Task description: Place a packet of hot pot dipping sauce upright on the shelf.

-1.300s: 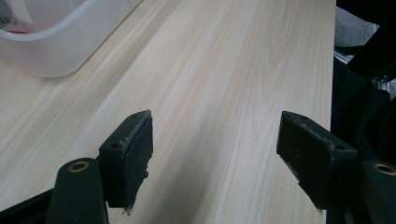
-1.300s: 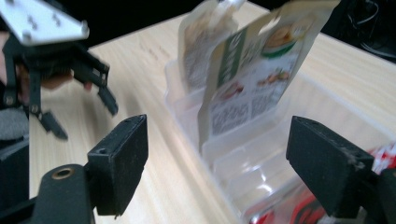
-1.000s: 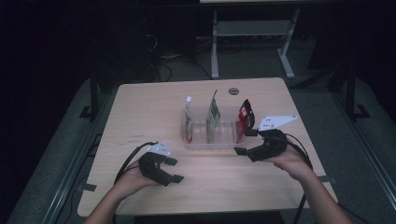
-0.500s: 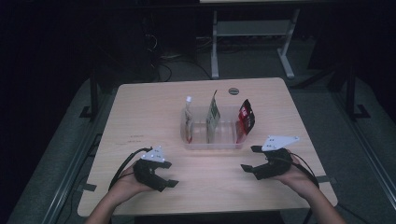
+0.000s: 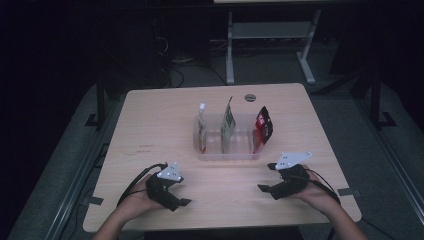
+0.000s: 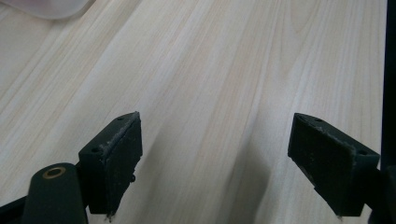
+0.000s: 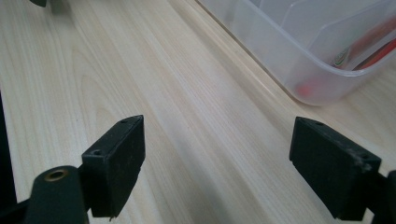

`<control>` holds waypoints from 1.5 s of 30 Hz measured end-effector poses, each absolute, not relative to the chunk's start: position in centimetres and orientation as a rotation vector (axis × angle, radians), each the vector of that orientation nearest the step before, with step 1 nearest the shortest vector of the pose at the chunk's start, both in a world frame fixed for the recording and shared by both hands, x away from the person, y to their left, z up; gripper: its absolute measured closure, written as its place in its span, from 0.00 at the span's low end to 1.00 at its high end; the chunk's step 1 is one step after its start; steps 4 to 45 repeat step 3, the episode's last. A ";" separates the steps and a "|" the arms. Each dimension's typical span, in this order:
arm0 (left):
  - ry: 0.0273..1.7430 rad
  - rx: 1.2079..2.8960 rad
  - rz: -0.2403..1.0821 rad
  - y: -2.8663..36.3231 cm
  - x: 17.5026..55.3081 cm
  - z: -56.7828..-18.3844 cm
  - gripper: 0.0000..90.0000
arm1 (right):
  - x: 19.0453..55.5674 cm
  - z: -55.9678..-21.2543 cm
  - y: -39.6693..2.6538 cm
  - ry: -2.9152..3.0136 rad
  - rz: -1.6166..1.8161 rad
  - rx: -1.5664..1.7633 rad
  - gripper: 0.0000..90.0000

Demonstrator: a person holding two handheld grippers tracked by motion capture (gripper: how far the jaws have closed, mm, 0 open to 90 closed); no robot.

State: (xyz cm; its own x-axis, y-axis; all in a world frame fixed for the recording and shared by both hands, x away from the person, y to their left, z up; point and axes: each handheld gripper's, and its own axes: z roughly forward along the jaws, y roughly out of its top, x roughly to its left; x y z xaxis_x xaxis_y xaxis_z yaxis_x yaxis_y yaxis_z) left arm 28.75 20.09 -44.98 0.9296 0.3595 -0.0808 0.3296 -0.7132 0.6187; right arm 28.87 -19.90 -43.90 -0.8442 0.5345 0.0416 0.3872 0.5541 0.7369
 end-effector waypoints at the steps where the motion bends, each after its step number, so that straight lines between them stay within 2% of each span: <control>1: 0.485 2.415 0.061 20.0 28.8 -45.0 0.19 | 28.8 -43.9 -19.9 2.599 1.166 0.785 0.19; 45: 0.483 2.410 0.061 19.9 28.8 -44.9 0.19 | 28.8 -43.9 -19.9 2.594 1.172 0.782 0.19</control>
